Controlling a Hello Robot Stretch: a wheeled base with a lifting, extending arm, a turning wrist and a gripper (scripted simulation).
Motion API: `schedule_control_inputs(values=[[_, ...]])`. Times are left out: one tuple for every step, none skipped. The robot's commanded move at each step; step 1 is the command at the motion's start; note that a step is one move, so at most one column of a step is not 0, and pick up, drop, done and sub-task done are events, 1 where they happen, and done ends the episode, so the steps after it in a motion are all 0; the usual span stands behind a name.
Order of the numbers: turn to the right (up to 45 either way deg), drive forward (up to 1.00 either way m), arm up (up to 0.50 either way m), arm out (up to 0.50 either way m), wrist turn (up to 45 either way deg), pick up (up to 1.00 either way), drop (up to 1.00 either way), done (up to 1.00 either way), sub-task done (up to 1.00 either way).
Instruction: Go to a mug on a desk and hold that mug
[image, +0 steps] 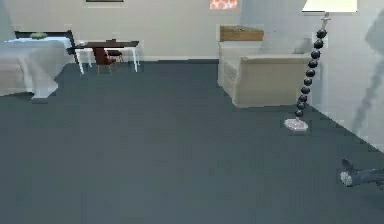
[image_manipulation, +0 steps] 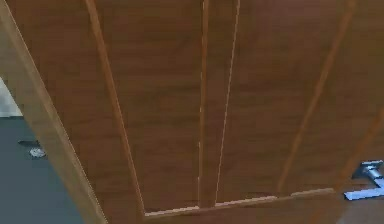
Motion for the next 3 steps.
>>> schedule_control_inputs(values=[[-33.0,0.0,0.0,0.0,0.0,0.0,0.0,0.0,0.0],[0.0,0.6,0.0,0.0,0.0,0.0,0.0,0.0,0.0],[-45.0,0.0,0.0,0.0,0.0,0.0,0.0,0.0,0.0]])
